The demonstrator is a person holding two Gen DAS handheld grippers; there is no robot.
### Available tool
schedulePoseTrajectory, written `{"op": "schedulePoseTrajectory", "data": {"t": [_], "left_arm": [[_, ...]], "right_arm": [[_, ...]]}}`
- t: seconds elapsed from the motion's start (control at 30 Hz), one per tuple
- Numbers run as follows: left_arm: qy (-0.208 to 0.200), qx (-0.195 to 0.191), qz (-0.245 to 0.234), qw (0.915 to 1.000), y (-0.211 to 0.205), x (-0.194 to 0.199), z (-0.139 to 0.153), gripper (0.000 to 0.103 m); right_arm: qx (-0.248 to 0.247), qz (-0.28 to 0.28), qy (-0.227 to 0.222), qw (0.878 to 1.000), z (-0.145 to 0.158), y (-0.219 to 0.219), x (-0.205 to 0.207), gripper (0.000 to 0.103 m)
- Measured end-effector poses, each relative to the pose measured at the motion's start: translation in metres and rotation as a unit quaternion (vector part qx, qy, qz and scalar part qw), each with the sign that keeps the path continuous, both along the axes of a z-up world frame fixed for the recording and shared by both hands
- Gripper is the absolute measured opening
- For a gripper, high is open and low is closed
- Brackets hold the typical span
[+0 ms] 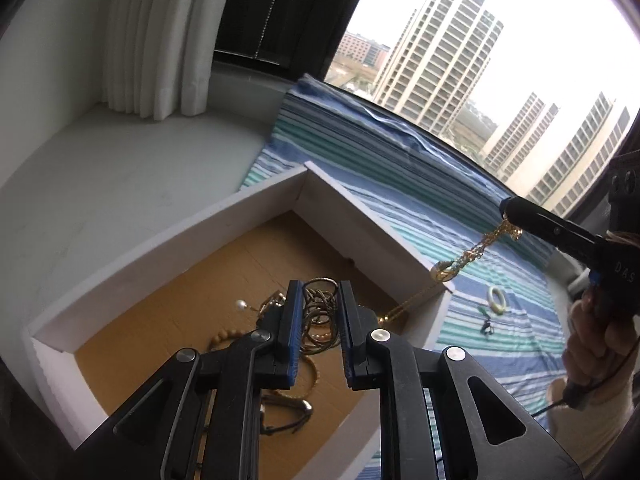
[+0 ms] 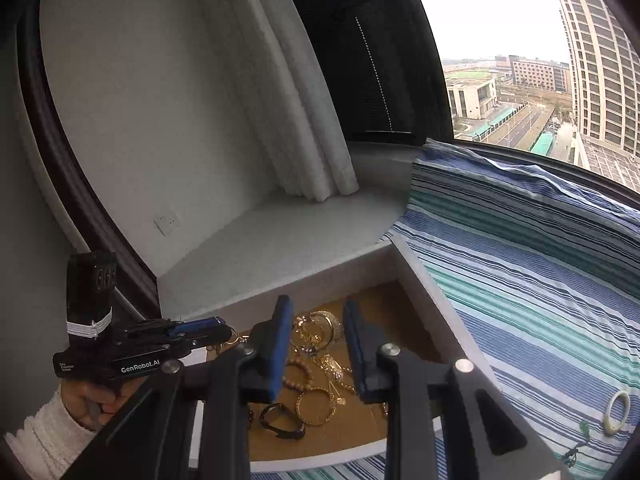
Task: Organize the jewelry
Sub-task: 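Lower both held pieces into the white box and open both tools, then withdraw both tools from the box back toward the jade pieces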
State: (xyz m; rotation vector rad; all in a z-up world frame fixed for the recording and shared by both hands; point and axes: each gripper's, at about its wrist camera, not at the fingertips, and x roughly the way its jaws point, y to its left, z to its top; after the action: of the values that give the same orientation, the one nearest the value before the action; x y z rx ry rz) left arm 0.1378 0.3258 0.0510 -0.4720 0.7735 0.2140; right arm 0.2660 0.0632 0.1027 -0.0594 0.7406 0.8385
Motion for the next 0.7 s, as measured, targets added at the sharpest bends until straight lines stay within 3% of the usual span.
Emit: {"op": "schedulePoseTrajectory", "data": {"t": [0.27,0.33,0.37,0.4,0.53,0.6,0.63,0.7], "left_arm": [[0.050,0.020,0.030,0.9981,0.034,0.046,-0.055,0.018],[0.066,0.035,0.043,0.9963,0.036,0.049,-0.064,0.030],[0.069,0.043,0.049,0.9955,0.036,0.046,-0.066,0.047],[0.068,0.048,0.057,0.9949,0.037,0.044,-0.066,0.056],[0.046,0.048,0.065,0.9956,0.034,0.022,-0.045,0.068],[0.030,0.061,0.066,0.9955,0.025,0.009,-0.030,0.078],[0.022,0.068,0.064,0.9954,0.019,0.002,-0.022,0.081],[0.004,0.080,0.057,0.9951,0.002,-0.012,-0.007,0.089]], "right_arm": [[-0.085,0.002,0.024,0.996,-0.071,0.071,0.065,0.028],[-0.104,-0.001,0.027,0.994,-0.085,0.078,0.075,0.029],[-0.109,-0.007,0.025,0.994,-0.089,0.078,0.077,0.037],[-0.106,-0.017,0.020,0.994,-0.090,0.075,0.077,0.040],[-0.085,-0.035,-0.013,0.996,-0.068,0.055,0.064,0.041],[-0.080,-0.039,-0.045,0.995,-0.050,0.041,0.048,0.053],[-0.076,-0.042,-0.060,0.994,-0.040,0.033,0.039,0.064],[-0.068,-0.051,-0.085,0.993,-0.023,0.014,0.020,0.069]]}}
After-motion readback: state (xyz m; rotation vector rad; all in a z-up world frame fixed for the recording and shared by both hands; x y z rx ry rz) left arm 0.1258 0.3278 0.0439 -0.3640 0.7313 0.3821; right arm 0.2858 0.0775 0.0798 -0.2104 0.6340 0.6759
